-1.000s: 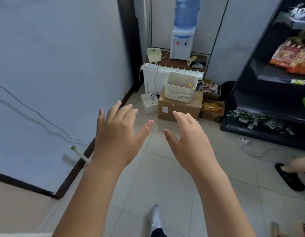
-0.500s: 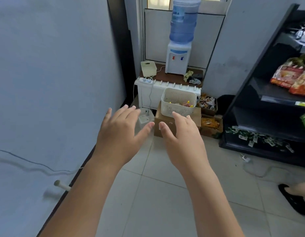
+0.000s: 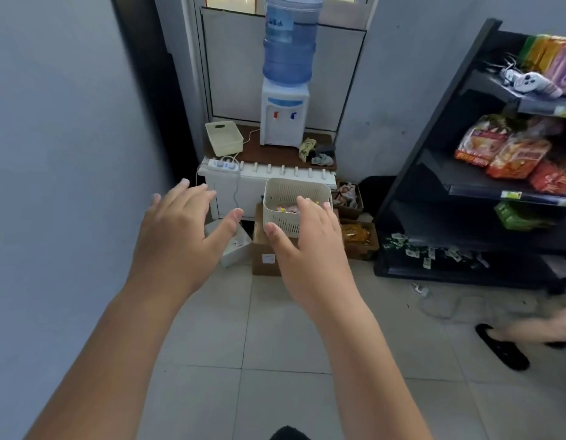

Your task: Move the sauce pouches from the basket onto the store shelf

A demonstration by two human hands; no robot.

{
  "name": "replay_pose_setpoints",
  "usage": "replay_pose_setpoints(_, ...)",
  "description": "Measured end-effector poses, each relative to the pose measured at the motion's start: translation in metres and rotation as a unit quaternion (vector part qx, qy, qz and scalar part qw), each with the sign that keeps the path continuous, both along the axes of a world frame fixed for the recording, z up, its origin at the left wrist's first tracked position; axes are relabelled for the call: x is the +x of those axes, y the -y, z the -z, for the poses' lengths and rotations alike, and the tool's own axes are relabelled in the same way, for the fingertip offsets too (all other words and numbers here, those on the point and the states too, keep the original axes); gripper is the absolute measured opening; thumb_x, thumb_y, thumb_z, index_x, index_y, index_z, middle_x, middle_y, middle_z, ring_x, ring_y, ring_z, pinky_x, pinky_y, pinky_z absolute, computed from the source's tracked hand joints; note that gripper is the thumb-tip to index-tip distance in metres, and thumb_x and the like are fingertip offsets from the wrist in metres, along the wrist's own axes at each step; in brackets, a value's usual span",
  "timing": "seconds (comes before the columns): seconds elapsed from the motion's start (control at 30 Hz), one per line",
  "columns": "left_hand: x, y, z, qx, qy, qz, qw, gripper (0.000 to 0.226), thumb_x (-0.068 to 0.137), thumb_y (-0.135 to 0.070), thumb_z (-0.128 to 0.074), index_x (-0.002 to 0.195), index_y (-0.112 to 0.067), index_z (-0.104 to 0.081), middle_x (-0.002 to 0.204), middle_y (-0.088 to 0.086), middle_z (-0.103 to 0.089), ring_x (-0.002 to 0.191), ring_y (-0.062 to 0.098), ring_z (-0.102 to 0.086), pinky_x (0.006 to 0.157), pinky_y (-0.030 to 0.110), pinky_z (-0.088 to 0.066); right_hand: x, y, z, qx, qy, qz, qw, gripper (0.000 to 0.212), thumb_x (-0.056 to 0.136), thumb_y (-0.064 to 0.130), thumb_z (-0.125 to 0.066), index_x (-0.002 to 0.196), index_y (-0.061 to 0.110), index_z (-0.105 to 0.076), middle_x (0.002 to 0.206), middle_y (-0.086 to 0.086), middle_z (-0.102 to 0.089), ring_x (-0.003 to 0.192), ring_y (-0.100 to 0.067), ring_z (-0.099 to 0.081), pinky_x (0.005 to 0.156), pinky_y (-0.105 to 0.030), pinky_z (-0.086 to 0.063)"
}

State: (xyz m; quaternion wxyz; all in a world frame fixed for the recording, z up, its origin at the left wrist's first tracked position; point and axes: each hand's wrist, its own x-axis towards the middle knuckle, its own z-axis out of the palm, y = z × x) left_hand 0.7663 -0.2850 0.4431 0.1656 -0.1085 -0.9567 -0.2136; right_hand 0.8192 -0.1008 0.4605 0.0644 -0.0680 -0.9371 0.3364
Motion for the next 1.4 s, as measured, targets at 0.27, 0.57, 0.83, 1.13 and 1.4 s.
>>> replay_pose_setpoints(0.27,-0.144,-0.076,0.019,0.005,0.030,0.076,0.997,0.081,0.093,-0.070,-0.024,0.144,-0.013,-0.051,0.151,0.006,-0.050,0.149,0.023,-0.033,0.124,0.049,-0.020,-0.125,-0.058,0.018,0.001,0.004,0.056,0.998,0.073,0.101,0.056,-0.048,0.160,0.019,-0.026,0.169,0.004,-0.023,0.159,-0.016,0.003,0.128,-0.038,-0.010)
replay_pose_setpoints(0.57,-0.289,-0.185,0.031,0.022,0.084,0.105,0.991,0.071,0.096,-0.067,-0.032,0.142,-0.016,-0.052,0.148,0.003,-0.052,0.149,0.022,-0.031,0.122,0.048,-0.025,-0.275,-0.158,0.023,0.043,0.064,0.021,0.997,0.069,0.102,0.053,-0.050,0.158,0.018,-0.029,0.166,0.003,-0.030,0.160,-0.022,-0.002,0.127,-0.041,-0.013)
replay_pose_setpoints(0.83,-0.384,-0.261,0.048,0.130,0.177,0.129,0.967,0.068,0.095,-0.070,-0.030,0.137,-0.023,-0.057,0.143,-0.006,-0.054,0.144,0.012,-0.035,0.113,0.036,-0.031,-0.361,-0.211,0.022,0.036,0.078,0.004,0.996,0.060,0.103,0.045,-0.053,0.153,0.018,-0.037,0.159,0.000,-0.041,0.156,-0.020,-0.017,0.124,-0.038,-0.021)
replay_pose_setpoints(1.13,-0.500,-0.314,0.085,0.130,0.232,0.134,0.955,0.061,0.097,-0.066,-0.034,0.133,-0.025,-0.060,0.137,-0.008,-0.059,0.135,0.013,-0.045,0.112,0.043,-0.038,-0.458,-0.298,0.078,0.008,0.084,0.102,0.991,0.048,0.103,0.037,-0.053,0.149,0.022,-0.049,0.148,0.002,-0.055,0.150,-0.020,-0.034,0.121,-0.045,-0.033)
replay_pose_setpoints(1.4,-0.618,-0.369,0.160,0.281,0.424,0.027,0.861,0.037,0.099,-0.052,-0.050,0.110,-0.020,-0.066,0.097,-0.012,-0.060,0.084,0.001,-0.053,0.069,0.026,-0.042,-0.564,-0.347,0.184,0.065,0.120,0.081,0.987,0.037,0.105,0.025,-0.050,0.141,0.018,-0.057,0.142,0.000,-0.062,0.152,-0.021,-0.033,0.120,-0.043,-0.034)
